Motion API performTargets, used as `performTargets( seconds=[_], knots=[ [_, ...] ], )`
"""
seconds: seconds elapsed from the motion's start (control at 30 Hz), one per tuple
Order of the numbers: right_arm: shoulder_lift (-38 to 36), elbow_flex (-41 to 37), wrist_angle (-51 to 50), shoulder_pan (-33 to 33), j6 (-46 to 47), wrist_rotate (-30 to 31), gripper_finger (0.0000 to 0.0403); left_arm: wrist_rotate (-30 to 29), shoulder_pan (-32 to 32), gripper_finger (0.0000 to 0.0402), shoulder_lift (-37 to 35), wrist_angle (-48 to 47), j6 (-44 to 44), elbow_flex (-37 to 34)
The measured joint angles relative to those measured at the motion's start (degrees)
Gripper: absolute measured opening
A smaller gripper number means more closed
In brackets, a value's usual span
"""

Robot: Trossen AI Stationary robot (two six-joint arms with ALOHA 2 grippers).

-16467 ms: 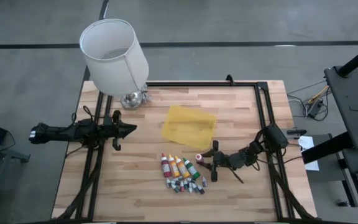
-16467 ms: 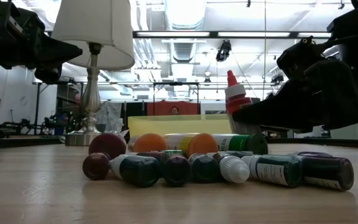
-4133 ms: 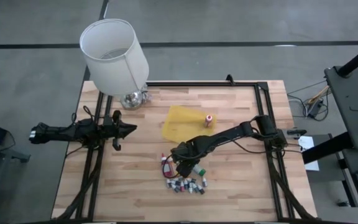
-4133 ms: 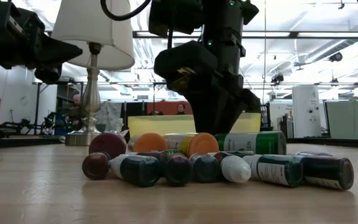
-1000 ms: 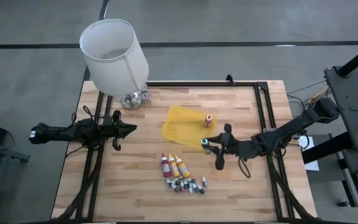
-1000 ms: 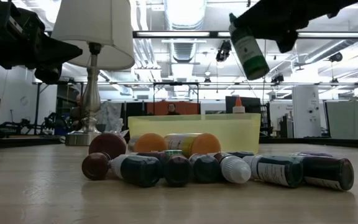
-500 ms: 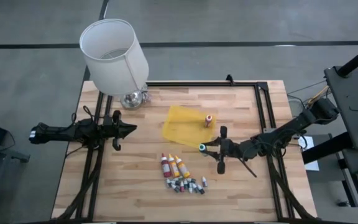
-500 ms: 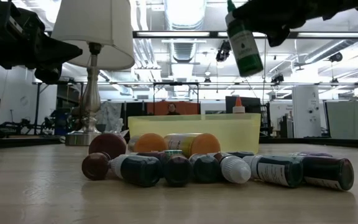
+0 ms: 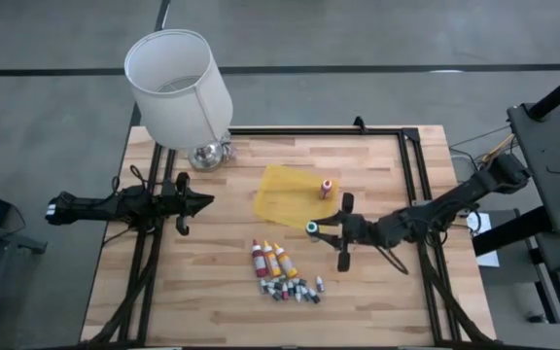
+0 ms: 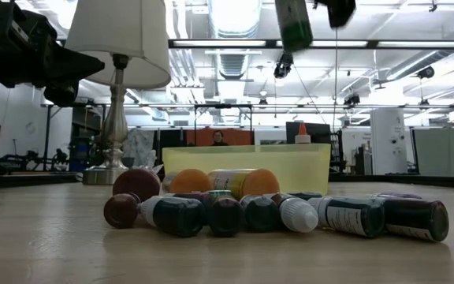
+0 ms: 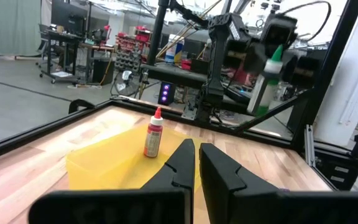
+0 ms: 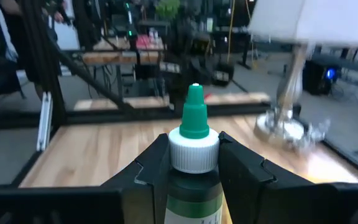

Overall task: Pick & Place food coloring
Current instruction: Put the large green food coloring bottle into the yellow bin

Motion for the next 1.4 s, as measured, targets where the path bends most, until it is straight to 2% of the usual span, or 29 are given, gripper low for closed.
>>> performTargets(
  seconds=[0.27, 0.43, 0.8, 0.93, 1.03, 1.27, 1.4],
  knots=[
    [0.0, 6.2, -0.7, -0.4, -0.3, -0.8, 0.0105, 0.0, 0.0, 0.0000, 0.0, 0.0, 0.0, 0.0],
    [0.0, 9.3, -1.6, -0.8, 3.0, -0.8, 0.0105, 0.0, 0.0, 0.0000, 0.0, 0.0, 0.0, 0.0],
    [0.0, 18.0, -19.1, -1.4, 9.2, -0.5, 0.0105, 0.0, 0.0, 0.0000, 0.0, 0.0, 0.0, 0.0],
    [0.0, 19.8, -21.0, -1.5, 9.7, -0.5, 0.0105, 0.0, 0.0, 0.0000, 0.0, 1.0, -0.5, 0.0],
    [0.0, 20.7, -21.9, -1.5, 9.7, -0.5, 0.0105, 0.0, 0.0, 0.0000, 0.0, 3.5, -6.7, 0.0],
    [0.0, 20.9, -21.7, -1.7, 9.9, -0.4, 0.0105, 0.0, 0.0, 0.0000, 0.0, 10.1, -34.3, 0.0],
    [0.0, 20.2, -21.9, -2.0, 11.5, 0.9, 0.0105, -0.1, 0.0, 0.0000, 0.0, 11.4, -41.7, 0.0]
  ],
)
